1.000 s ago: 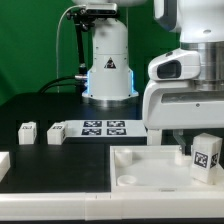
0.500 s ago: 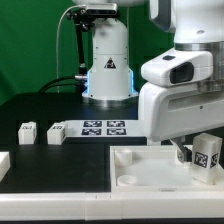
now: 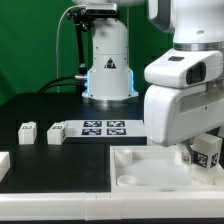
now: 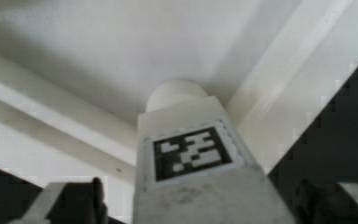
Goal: Assemble one leg
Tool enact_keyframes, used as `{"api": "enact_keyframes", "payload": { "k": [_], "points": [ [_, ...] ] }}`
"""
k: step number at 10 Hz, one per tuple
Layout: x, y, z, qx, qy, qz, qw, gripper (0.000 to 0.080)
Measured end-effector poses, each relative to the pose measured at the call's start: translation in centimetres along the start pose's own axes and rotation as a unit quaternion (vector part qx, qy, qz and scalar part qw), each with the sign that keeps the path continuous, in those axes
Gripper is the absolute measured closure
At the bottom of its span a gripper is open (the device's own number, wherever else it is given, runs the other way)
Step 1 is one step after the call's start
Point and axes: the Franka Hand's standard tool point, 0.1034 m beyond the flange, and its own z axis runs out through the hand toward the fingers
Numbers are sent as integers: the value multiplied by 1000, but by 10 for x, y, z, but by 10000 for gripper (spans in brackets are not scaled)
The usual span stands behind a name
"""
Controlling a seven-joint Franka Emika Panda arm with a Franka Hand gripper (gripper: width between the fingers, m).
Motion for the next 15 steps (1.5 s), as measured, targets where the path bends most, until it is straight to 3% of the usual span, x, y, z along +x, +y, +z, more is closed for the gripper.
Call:
{"api": "enact_keyframes", "payload": {
  "k": [1,2,5,8,10,12,14,15],
  "points": [
    [0,0,0,0,0,0,1000,413],
    [0,0,0,0,0,7,1000,509],
    [0,0,0,1,0,35,999,508],
    [0,2,0,7,4,193,981,508],
    [0,3,0,6,5,320,947,508],
    [-1,5,0,7,5,439,898,508],
    [-1,6,0,6,4,540,841,506],
    [-2,5,1,7,3,614,789,506]
  ]
}}
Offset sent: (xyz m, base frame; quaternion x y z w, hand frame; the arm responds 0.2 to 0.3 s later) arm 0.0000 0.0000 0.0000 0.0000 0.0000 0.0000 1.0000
